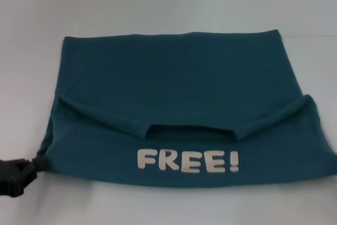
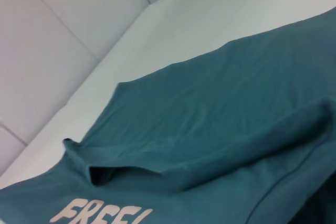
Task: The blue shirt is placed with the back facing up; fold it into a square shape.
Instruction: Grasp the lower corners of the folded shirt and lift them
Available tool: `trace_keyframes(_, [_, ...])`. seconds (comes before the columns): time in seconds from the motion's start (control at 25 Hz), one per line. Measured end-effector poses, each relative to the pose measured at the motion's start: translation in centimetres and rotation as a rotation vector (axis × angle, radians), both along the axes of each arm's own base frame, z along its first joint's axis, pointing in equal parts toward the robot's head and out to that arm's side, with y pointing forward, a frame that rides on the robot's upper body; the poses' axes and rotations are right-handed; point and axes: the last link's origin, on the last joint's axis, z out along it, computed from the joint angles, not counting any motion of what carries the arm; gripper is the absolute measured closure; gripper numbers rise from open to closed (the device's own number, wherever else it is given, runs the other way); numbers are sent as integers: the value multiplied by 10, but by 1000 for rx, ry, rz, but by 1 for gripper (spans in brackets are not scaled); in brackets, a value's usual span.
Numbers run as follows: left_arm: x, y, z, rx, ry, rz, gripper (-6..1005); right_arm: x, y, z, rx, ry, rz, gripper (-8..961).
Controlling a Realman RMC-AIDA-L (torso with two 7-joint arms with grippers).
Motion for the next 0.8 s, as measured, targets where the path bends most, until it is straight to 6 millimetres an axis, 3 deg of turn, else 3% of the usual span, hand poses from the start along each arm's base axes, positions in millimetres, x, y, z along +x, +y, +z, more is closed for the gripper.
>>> trace_keyframes(0.24, [-1,-16,-2,-29,-31,-2,994,5,-24,0,2,14,8,949])
trace_keyframes(0.32, [0,-32,-1,-55,-60,-10,994,6,-33,0,0,21,13,950])
trace_keyframes(0.44, [-1,-41,1,-60,-71,-7,995,8,-45,0,0,29,13,952])
trace_keyframes(0.8, [-4,-67,9,-78,-116,6,995,7,-67,-4,-40,55,21,951])
